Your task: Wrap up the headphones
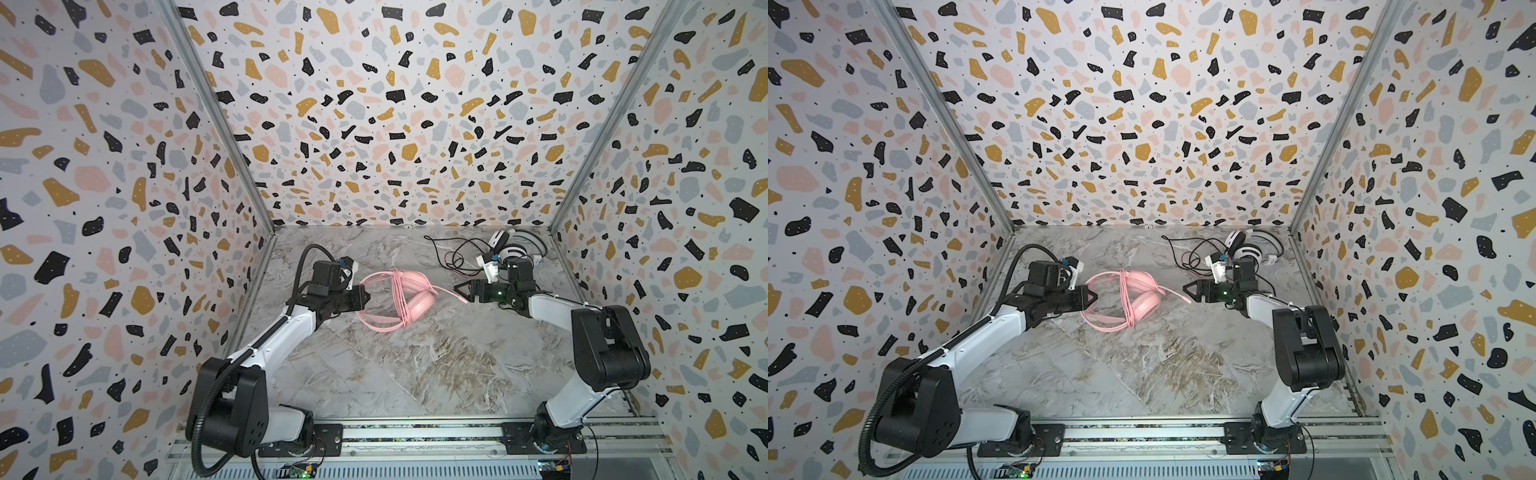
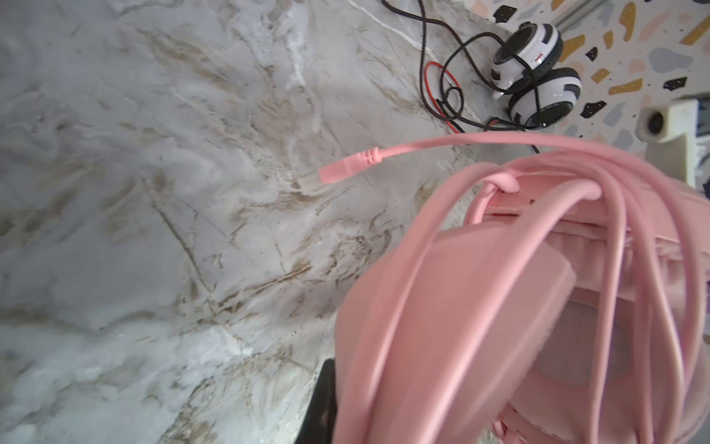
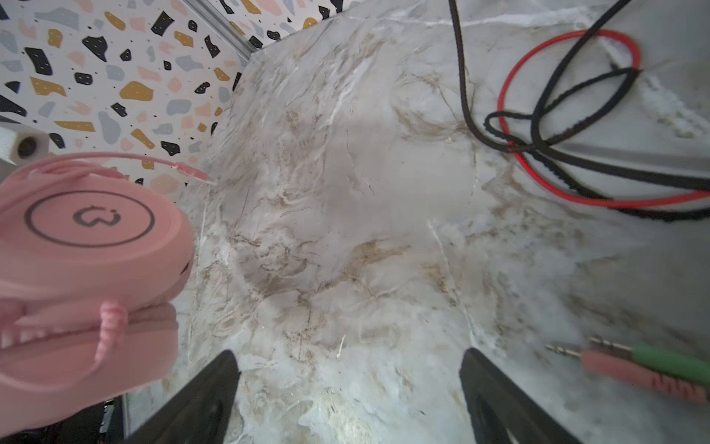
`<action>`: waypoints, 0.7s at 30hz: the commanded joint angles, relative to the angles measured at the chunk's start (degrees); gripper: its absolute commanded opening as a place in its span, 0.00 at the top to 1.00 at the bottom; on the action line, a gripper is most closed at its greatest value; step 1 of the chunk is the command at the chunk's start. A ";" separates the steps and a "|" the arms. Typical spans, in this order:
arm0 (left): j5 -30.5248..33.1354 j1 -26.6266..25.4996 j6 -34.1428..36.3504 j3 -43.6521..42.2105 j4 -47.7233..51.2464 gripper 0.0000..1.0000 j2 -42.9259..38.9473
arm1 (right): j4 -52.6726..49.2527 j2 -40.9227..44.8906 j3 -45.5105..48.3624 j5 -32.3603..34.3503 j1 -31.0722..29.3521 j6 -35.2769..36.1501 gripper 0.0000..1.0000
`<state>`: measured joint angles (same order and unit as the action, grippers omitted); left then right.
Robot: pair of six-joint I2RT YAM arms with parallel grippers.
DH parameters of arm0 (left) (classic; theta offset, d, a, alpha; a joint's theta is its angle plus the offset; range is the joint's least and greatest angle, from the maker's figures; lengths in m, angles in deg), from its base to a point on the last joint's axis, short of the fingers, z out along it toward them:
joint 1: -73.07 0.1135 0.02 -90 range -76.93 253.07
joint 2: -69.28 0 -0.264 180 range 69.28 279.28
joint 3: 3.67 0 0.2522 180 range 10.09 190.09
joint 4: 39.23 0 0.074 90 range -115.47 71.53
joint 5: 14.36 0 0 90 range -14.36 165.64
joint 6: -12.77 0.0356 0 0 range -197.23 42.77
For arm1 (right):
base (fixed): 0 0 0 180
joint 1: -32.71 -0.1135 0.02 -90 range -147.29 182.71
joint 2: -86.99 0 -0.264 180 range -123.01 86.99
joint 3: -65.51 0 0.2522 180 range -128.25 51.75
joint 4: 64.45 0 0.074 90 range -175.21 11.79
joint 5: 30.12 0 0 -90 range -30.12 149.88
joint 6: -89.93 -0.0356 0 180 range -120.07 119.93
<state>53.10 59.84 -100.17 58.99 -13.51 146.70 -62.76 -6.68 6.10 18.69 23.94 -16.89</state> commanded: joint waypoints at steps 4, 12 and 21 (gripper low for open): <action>4.68 5.15 -8.63 -0.30 -8.61 1.00 0.61 | 10.51 10.47 14.18 9.17 -0.94 -9.48 0.10; 3.63 11.37 -13.46 4.79 -12.00 1.00 6.93 | 10.92 25.61 24.76 24.37 -10.38 -6.91 0.11; 4.64 11.31 -15.53 9.31 -12.82 1.00 13.43 | 13.10 27.14 26.69 30.83 -12.76 -5.73 0.11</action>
<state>59.65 71.35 -112.63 66.08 -19.12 160.06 -51.11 20.51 32.62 46.03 11.50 -23.58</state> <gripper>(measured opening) 0.086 0.886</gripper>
